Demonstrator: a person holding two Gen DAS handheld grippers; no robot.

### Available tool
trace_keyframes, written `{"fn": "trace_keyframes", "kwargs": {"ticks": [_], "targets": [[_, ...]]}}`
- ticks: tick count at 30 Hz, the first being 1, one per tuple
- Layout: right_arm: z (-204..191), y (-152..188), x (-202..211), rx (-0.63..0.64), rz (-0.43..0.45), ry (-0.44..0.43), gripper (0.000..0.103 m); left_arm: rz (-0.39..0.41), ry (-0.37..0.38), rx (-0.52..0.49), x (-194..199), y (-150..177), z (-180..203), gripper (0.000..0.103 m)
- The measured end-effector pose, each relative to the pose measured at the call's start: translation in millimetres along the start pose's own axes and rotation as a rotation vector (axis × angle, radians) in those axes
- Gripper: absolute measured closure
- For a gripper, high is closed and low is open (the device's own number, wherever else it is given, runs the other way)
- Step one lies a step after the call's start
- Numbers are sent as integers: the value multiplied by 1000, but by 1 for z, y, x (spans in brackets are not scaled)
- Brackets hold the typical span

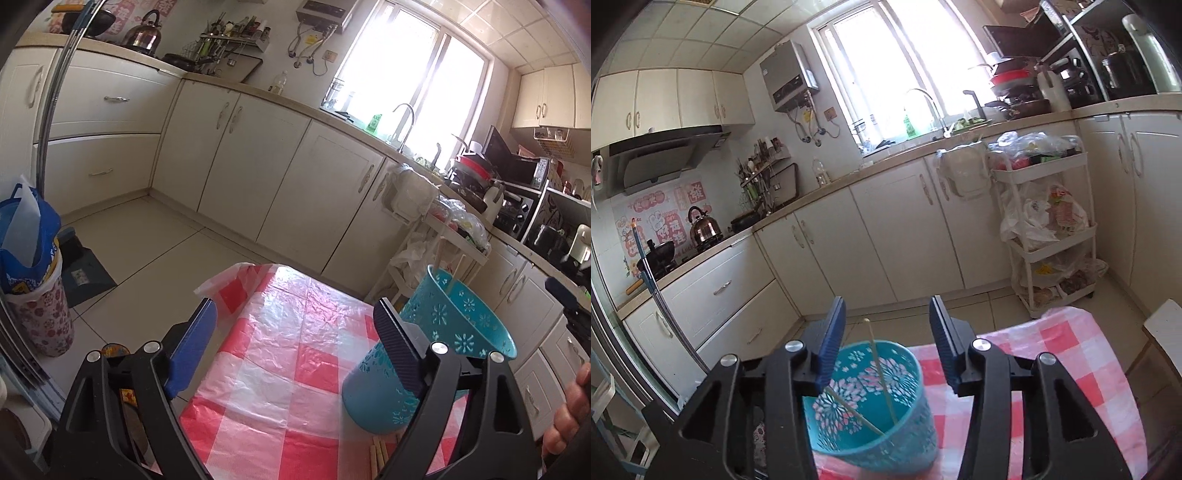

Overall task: Organize utensils
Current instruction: 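Carry the held stick over the teal bin and open the right tool, then move both open tools back down to the remaining wooden sticks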

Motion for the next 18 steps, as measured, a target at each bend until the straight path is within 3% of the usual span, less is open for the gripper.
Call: {"fn": "trace_keyframes", "kwargs": {"ticks": [5,8,11,18], "targets": [[32,88,-4,58,-306,98,54,-159,24,-69,0,28,11,20],[39,135,-20,93,-474,106,67,-252,42,-112,3,52,21,20],[40,158,-34,131,-532,127,70,-320,52,-180,7,75,35,20],[29,177,-52,247,-568,170,73,-427,49,-289,5,110,61,20]]}}
Point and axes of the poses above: each gripper's, at about its wrist camera, not at the fingertips, and x roughly against the way its jaws point, z to its right, y to its underside, the point moved 4 cm from there along -x, roughly the way its jaws point, and after that the axes turned 1 degree about -x, right-handed, at the moved point
